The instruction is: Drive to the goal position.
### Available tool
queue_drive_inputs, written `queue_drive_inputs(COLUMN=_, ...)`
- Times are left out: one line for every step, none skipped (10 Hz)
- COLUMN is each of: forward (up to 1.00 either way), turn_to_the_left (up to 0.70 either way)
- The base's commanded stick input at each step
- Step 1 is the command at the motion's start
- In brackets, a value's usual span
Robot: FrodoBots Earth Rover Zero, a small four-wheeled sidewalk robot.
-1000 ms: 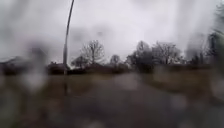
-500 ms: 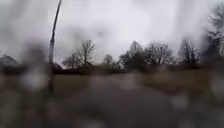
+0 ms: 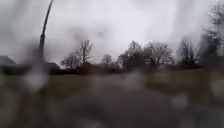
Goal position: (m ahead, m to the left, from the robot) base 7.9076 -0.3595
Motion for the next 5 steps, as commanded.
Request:
queue_drive_inputs(forward=0.7, turn_to_the_left=0.0)
queue_drive_inputs(forward=0.7, turn_to_the_left=0.0)
queue_drive_inputs(forward=0.7, turn_to_the_left=0.0)
queue_drive_inputs(forward=0.7, turn_to_the_left=0.0)
queue_drive_inputs(forward=0.7, turn_to_the_left=0.0)
